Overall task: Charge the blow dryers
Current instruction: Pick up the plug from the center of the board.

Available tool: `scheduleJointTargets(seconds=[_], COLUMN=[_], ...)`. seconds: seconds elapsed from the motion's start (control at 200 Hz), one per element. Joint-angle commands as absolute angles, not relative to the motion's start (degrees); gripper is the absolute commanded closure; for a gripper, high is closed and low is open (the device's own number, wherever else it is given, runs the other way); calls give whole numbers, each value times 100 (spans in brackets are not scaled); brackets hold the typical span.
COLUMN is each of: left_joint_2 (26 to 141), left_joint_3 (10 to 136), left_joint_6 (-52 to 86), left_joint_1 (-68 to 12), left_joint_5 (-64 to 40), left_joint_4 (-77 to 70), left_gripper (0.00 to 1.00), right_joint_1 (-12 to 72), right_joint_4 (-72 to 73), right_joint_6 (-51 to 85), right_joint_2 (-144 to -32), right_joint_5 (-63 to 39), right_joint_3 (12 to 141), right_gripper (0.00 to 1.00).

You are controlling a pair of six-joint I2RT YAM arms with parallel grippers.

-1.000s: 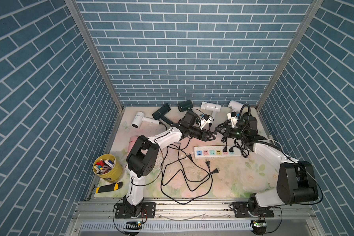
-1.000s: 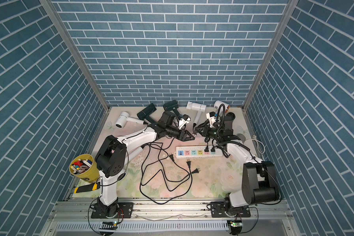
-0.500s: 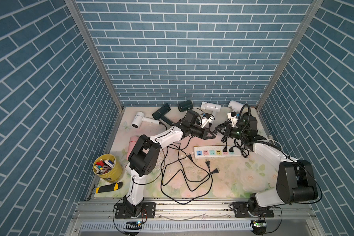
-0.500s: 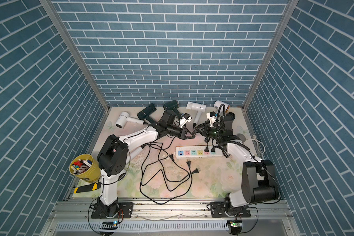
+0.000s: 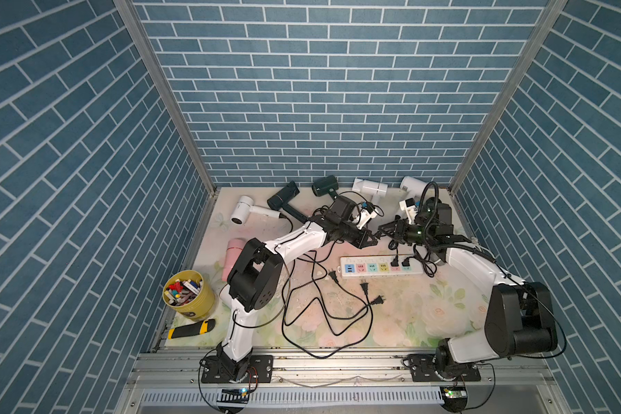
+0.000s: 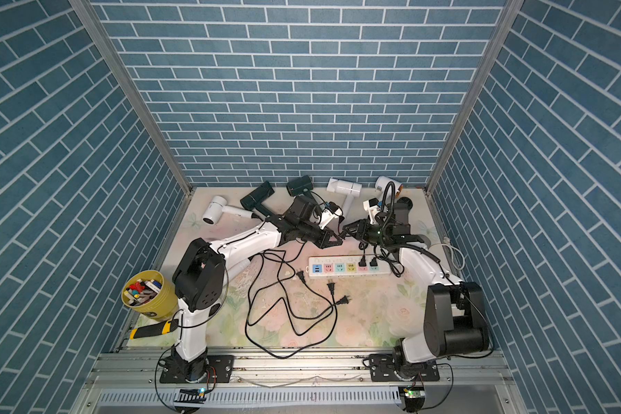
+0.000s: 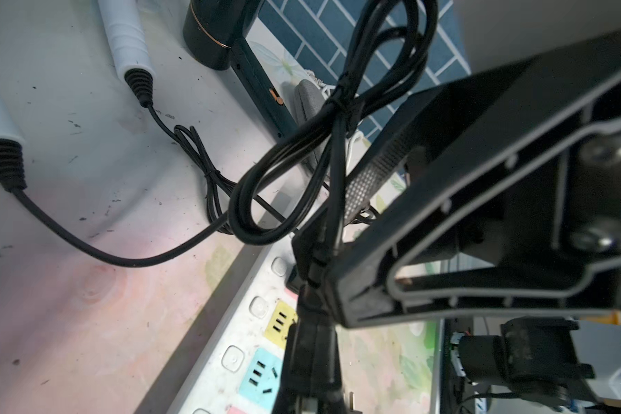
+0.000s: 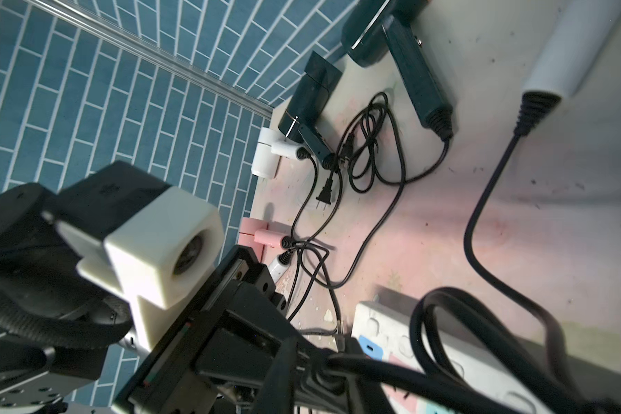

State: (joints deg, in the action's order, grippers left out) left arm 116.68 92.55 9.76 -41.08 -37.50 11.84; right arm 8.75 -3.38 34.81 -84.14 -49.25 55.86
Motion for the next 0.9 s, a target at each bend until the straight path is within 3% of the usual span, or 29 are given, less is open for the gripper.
scheduleJointTargets(seconds=[0.0,0.32,0.695,0.895], left_joint_2=[11355,11162,11207,11219], left_joint_3=[9096,8957,9059,9105], left_joint_6=[451,-120,-192,-249], left_joint_1=[-4215,-4539,-4618,-4688], left_joint_5=[-2767,-1837,-1765,-1771], left_joint_4=[1277,1305,1361,1401], left_gripper=[100,100,100,100], right_joint_1=[753,702,733,802], right_joint_4=[-1472,-2418,-2568,-2591], right_joint_6=[3333,3119,3117,3112], right_joint_2=[-8486,-8672,-8920,-9049], right_joint_5=[-5211,-5248,-5302,-5297], right_joint_3=[6044,6528,6544,6678], right_gripper=[73,70,63,63])
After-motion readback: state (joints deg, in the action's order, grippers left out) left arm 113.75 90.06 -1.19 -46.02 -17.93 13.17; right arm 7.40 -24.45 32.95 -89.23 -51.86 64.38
